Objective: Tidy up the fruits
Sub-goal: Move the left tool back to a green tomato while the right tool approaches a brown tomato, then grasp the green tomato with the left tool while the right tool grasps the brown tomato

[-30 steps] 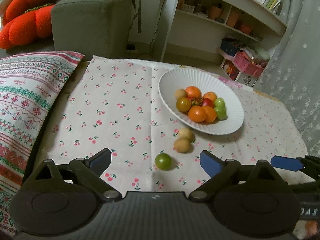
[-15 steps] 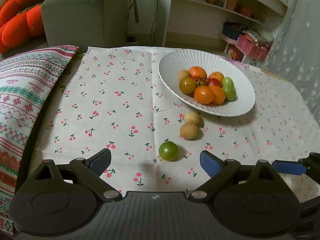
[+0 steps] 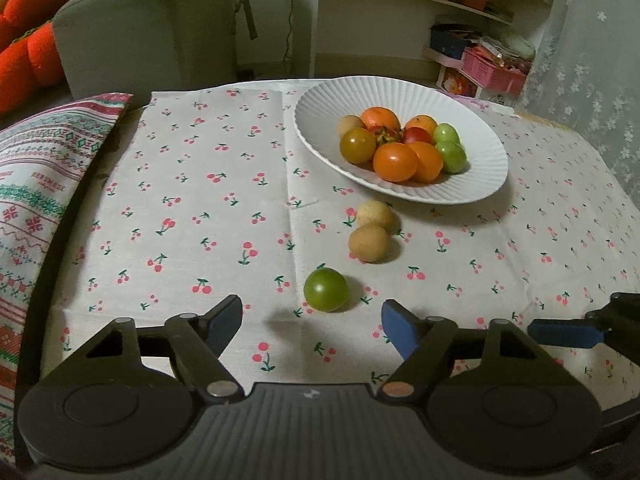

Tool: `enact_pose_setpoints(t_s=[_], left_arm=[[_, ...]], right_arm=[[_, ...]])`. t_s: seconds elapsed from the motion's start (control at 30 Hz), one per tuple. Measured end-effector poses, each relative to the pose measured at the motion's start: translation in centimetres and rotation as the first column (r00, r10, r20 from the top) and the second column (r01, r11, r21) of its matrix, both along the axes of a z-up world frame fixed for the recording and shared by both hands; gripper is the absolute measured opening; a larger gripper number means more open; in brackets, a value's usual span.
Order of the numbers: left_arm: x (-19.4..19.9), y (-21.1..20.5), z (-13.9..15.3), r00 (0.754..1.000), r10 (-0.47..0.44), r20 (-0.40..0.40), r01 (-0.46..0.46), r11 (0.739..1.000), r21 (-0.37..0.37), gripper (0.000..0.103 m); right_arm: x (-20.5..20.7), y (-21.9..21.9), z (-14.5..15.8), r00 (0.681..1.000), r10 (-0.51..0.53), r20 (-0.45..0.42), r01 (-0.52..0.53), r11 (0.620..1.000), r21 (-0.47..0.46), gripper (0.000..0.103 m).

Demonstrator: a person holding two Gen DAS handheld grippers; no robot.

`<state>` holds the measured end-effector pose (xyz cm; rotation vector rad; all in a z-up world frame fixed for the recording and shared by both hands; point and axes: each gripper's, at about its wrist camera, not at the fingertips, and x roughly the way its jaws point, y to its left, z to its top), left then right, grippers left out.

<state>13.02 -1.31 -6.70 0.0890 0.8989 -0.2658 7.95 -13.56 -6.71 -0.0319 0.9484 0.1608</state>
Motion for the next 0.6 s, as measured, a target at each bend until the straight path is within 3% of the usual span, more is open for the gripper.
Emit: enact_pose_setpoints(t_s=[0.17, 0.37, 0.57, 0.6], left_arm=[[0.0, -0.2, 0.0, 1.000, -0.025, -0.004, 0.025, 1.000, -0.016, 0.054], [-0.1, -0.6, -0.2, 0.999, -0.046, -0.007, 0.046, 0.999, -0.013, 0.053], [0.3, -1.1, -0.7, 0.998, -0.065, 0.009, 0.065, 0.998, 0.015, 0.053], [0.4, -1.1, -0.8, 0.998, -0.066, 0.009, 0.066, 0.998, 0.018, 0.052]], right_arm=[[0.2, 0.1, -0.2, 1.000, 0.007, -0.004, -0.007, 1.000, 0.010, 0.054], [0.5, 0.5, -0.8, 0.999, 0.025, -0.023, -0.025, 1.000, 0.006, 0.047], [0.6, 0.4, -1.0, 0.999, 0.026, -0.033, -0.026, 1.000, 0.014, 0.035], [0.5, 0.4, -1.0, 0.999, 0.025, -0.032, -0.025, 1.000, 0.016, 0.028]])
